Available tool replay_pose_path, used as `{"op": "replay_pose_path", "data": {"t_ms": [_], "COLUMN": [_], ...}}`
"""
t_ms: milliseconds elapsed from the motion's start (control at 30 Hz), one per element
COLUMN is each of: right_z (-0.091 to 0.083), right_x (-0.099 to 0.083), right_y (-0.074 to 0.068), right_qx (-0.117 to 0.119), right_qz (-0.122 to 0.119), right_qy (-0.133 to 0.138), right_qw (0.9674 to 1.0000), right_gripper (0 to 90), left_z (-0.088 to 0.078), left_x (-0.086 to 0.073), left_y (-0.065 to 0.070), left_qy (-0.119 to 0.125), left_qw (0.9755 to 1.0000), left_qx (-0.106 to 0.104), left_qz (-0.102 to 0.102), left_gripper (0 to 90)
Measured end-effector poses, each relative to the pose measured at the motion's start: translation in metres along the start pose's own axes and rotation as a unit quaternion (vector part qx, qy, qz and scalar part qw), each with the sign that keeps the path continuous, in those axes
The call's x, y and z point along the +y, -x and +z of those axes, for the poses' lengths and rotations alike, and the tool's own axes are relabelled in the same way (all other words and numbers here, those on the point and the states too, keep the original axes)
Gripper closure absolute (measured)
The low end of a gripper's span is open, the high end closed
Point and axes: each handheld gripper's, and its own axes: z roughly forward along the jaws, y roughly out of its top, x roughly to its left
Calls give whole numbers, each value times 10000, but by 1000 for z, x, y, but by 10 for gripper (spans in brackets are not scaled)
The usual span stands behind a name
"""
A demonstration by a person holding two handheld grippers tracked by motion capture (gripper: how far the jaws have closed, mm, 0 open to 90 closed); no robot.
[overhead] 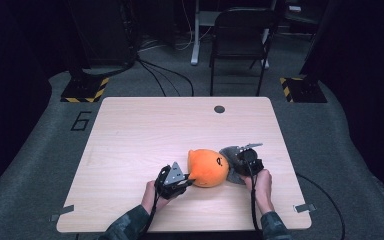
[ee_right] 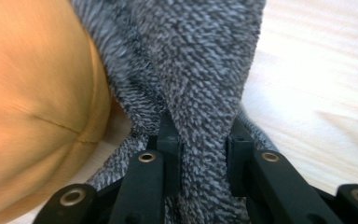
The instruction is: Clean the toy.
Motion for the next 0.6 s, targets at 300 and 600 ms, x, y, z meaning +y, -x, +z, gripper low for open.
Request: {"op": "replay_pose_path", "data": {"t_ms": [300, 600], "right_z": [-75, -43], "right_x": [21, 21], "right_y": [-15, -54], "right_qx": [572, 539], "right_qz": [-206, -684], "right_qy": [1131, 700], "right_qw": [9917, 9937], "right_gripper": [741, 754], "left_z": [0, 1], "left_x": [0, -2], "left_y": [0, -4], "left_qy": [11, 85], "left_qw": [10000, 9999], "left_qx": [8, -54], "left_qz": [12, -45], "left_gripper": [764, 722]}}
